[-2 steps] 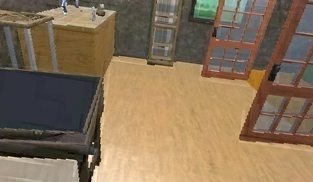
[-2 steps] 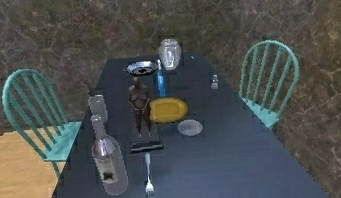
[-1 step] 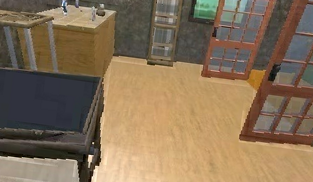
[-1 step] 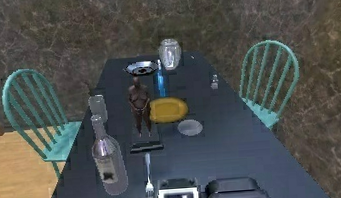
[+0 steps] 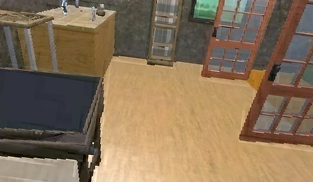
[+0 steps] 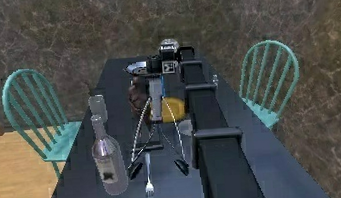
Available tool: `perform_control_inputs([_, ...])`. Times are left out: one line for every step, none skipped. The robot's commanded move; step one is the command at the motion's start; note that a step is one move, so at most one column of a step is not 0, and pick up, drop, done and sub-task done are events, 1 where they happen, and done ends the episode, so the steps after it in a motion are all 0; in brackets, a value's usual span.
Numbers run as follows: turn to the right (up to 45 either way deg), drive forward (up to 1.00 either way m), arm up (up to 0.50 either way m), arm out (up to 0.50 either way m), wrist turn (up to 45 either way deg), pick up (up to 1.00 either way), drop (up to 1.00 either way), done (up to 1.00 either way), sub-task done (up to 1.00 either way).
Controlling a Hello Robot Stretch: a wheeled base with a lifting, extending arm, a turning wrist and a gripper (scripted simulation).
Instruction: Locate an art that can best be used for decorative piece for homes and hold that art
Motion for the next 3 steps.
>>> perform_control_inputs([0.0,0.0,0.0,0.0,45.0,0.0,0.0,0.0,0.0])
perform_control_inputs([0.0,0.0,0.0,0.0,45.0,0.0,0.0,0.0,0.0])
perform_control_inputs([0.0,0.0,0.0,0.0,45.0,0.0,0.0,0.0,0.0])
